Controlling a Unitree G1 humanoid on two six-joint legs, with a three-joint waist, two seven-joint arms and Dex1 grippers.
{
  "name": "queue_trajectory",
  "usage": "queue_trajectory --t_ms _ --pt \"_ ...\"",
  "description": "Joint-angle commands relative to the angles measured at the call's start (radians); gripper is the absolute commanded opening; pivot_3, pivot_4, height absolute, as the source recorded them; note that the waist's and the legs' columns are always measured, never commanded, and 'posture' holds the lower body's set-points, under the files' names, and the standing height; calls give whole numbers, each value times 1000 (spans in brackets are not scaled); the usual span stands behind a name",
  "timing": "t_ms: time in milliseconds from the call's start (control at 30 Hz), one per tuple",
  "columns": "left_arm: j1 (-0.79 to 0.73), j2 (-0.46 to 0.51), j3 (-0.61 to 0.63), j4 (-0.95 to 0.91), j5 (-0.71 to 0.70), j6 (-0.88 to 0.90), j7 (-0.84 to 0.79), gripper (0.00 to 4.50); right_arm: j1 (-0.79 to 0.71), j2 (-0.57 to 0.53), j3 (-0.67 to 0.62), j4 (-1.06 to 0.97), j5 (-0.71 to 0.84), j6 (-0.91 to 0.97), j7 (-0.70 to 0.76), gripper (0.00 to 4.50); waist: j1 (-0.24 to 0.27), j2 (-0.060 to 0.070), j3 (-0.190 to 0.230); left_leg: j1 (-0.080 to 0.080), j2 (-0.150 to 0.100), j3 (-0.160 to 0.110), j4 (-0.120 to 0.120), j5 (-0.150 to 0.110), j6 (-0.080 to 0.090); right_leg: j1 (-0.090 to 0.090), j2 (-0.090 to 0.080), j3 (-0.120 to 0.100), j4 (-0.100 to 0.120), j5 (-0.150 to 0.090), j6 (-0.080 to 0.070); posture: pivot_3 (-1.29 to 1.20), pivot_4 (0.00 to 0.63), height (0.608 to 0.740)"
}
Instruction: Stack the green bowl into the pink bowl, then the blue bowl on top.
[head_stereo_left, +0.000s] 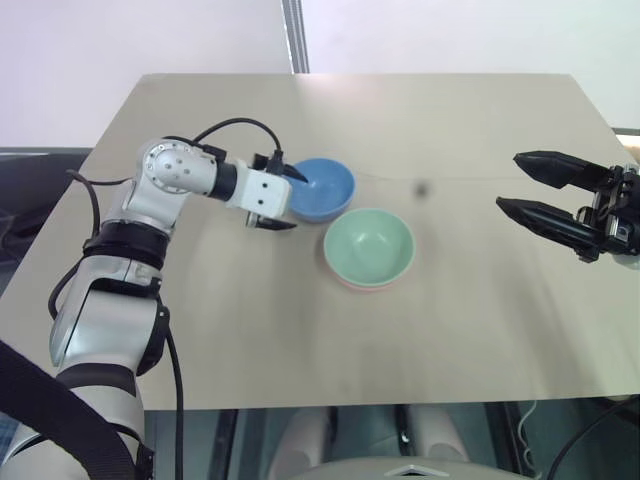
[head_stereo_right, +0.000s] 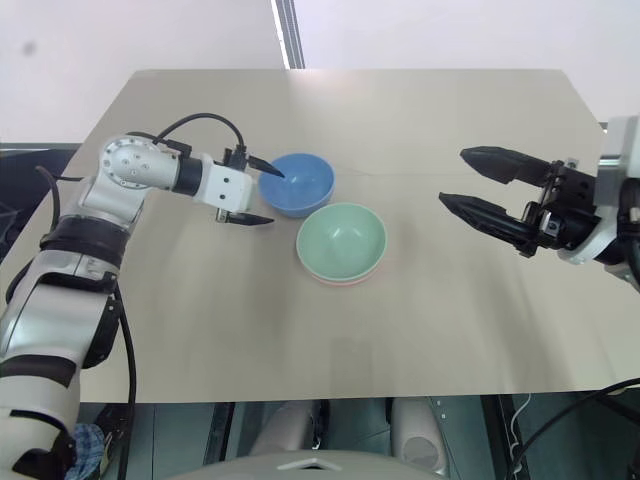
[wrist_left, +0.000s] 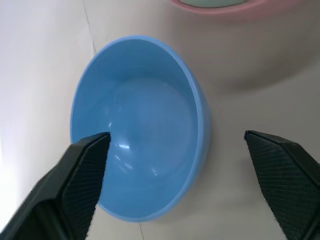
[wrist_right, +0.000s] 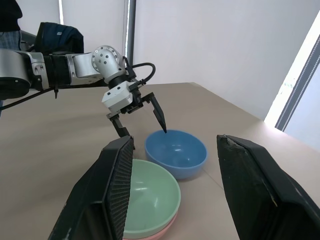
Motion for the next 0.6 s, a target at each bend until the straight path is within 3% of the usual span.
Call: queue_trajectory --t_ms 33,467,600 --pt "-28 7 12 -1 0 -25 30 4409 -9 -19 -22 -19 9 -13 -7 2947 0 0 0 0 0 0 0 0 0 0 0 0 0 0 0 0 150 740" --pt "-47 -14 -40 118 94 -99 100 4409 -12 -25 -17 -8 -1 -18 -4 2947 1 0 0 0 0 0 0 0 0 0 0 0 0 0 0 0 150 740" --pt "-78 -25 -54 183 142 -131 167 3153 -9 -27 -20 -9 -1 -18 -4 2947 1 0 0 0 0 0 0 0 0 0 0 0 0 0 0 0 150 740"
